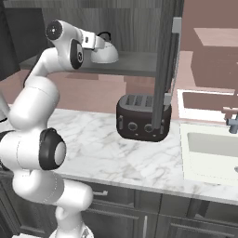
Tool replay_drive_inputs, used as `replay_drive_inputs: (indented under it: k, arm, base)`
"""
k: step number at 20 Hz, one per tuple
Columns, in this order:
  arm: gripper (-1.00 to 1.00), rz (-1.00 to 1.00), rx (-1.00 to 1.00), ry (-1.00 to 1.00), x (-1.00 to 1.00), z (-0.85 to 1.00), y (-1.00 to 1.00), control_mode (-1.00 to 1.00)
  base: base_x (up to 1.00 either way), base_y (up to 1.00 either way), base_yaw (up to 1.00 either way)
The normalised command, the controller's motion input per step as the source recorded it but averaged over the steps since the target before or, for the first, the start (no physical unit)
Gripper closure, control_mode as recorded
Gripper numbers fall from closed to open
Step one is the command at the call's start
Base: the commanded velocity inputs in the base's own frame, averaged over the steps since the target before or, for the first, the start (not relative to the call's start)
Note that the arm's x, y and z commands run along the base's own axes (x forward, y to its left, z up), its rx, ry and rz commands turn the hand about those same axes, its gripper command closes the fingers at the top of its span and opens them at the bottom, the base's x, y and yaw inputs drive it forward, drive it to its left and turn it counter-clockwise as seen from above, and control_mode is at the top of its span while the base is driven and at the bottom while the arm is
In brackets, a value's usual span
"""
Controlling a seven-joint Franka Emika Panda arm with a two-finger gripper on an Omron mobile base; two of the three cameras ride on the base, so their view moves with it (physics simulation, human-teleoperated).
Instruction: Open the cabinet, pick the kettle from the cabinet, and place it in the sink.
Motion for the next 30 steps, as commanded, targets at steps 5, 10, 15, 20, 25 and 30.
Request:
replay_drive_inputs:
  k: [5,10,15,20,25,30]
  arm:
    - [-1.0,0.0,0.0,0.0,0.21,0.0,0.01,-1.0]
    - [-1.0,0.0,0.0,0.0,0.2,0.0,0.03,-1.0]
    - [-1.0,0.0,0.0,0.0,0.2,0.0,0.05,-1.0]
    - [-1.0,0.0,0.0,0.01,0.15,0.0,0.01,-1.0]
    - [-1.0,-0.01,0.0,0.0,0.15,-0.04,0.0,-1.0]
    - [-1.0,-0.02,0.0,0.0,0.17,-0.04,0.0,-1.0]
  base:
    - [0.0,0.0,0.0]
    - [0.0,0.0,0.0]
    - [0.0,0.0,0.0]
    - [0.0,0.0,0.0]
    - [0.0,0.0,0.0]
    - [0.0,0.0,0.0]
